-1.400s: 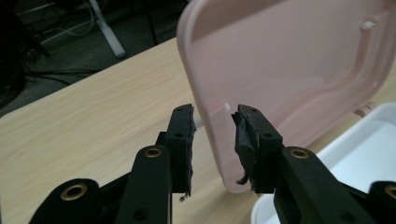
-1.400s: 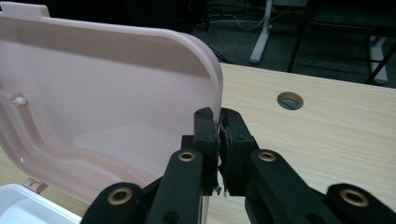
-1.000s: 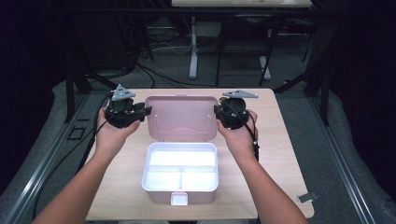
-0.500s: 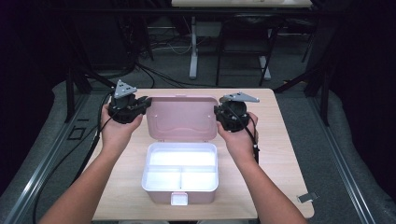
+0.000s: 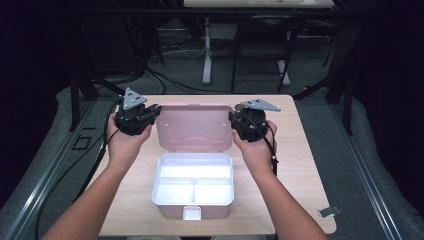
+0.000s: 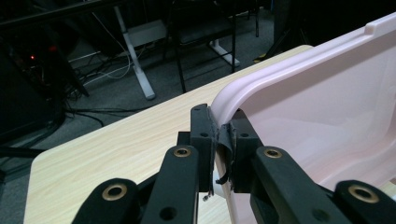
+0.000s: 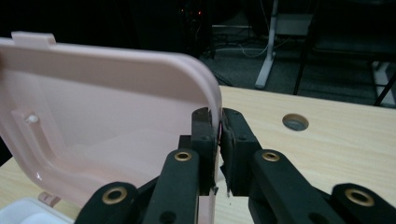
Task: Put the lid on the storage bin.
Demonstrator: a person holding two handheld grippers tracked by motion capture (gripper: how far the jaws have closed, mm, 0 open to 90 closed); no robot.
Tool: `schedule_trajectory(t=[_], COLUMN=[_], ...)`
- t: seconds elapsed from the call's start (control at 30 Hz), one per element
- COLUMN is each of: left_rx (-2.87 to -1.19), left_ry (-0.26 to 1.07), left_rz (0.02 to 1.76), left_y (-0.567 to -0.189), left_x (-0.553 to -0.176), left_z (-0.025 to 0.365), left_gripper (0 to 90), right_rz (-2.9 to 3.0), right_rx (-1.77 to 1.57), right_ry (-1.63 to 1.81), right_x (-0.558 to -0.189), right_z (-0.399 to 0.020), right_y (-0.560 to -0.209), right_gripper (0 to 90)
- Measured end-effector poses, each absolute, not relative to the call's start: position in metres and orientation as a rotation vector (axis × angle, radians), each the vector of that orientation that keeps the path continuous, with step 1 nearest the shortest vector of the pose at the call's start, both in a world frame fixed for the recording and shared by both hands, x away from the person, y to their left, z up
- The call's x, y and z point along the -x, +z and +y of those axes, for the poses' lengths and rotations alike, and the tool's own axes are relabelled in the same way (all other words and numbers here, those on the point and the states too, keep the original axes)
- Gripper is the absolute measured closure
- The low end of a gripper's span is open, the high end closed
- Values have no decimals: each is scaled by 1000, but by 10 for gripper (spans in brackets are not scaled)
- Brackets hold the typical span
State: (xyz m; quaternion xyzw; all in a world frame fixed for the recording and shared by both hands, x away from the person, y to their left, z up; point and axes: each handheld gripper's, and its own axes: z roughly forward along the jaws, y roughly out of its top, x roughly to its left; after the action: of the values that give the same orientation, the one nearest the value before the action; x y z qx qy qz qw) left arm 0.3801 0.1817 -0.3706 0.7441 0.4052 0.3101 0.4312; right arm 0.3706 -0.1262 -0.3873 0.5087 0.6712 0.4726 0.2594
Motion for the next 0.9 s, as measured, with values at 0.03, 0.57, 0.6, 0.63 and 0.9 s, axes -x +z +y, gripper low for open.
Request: schedule_trajectory(t=[0.03,0.57,0.6,0.63,0.9], left_rx=[-1852,-1809,-1813,-1812,-1787], left_ry=[775,730,726,723,695], left_rz=[1008,977,973,970,946], left_y=[-371,-371,-371,-371,-370], left_x=[-379,-364,-363,-362,-353], left_z=[182,188,188,189,192], left_gripper=[831,809,807,804,768], right_rz=[1815,1796,1795,1797,1805], right_rx=[-1376,-1312,-1312,-1312,-1285], right_ry=[1277,1332,1330,1330,1337], right_x=[-371,-363,-362,-361,-353], right_z=[-126,-125,-125,-125,-125], right_y=[-386,-379,-378,-378,-376], right_gripper=[843,791,790,789,769])
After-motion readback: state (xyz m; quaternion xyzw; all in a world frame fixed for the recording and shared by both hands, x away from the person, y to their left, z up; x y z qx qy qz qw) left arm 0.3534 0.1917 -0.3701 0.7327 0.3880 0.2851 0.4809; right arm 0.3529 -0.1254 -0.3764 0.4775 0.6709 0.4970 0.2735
